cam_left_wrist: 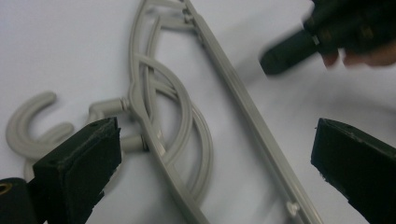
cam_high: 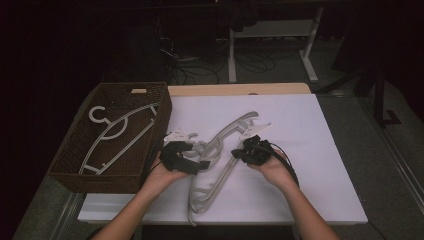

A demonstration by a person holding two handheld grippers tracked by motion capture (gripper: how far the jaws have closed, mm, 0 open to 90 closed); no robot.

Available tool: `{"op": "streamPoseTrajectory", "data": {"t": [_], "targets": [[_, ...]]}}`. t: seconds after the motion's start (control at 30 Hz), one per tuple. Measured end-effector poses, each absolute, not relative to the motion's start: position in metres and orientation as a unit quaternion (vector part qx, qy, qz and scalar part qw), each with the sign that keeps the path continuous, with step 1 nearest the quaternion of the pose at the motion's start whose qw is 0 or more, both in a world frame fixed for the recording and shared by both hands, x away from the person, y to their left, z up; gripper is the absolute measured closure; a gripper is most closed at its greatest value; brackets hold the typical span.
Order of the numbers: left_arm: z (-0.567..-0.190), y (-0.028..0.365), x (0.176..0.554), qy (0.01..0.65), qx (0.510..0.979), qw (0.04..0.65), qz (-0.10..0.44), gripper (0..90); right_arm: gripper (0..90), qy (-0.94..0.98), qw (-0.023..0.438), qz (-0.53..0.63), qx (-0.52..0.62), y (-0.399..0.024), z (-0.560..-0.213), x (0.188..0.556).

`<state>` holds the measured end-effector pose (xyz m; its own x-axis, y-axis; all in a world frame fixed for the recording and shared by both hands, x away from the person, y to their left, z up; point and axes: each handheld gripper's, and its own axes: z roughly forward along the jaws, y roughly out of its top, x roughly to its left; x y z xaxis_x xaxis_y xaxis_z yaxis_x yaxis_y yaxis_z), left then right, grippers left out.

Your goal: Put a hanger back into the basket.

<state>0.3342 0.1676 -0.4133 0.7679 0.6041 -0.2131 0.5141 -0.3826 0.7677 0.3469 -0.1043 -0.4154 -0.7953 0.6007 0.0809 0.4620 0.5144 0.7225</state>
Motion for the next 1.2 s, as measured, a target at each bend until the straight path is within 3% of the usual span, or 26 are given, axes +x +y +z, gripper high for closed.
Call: {"op": "streamPoseTrajectory", "data": {"t": [0.27, 0.83, 1.2], "targets": [[-0.429, 0.169, 0.326, 0.34, 0.836, 0.429, 0.046, 1.4, 89.2, 0.851, 0.098, 0.383, 0.346, -0.113, -0.422, 0.382], [-0.438, 0.168, 0.329, 0.341, 0.844, 0.411, 0.044, 1.4, 89.3, 0.87, 0.102, 0.335, 0.346, -0.106, -0.447, 0.387], [-0.445, 0.162, 0.333, 0.347, 0.856, 0.378, 0.062, 11.2, 89.3, 0.878, 0.105, 0.322, 0.338, -0.094, -0.454, 0.386]]}}
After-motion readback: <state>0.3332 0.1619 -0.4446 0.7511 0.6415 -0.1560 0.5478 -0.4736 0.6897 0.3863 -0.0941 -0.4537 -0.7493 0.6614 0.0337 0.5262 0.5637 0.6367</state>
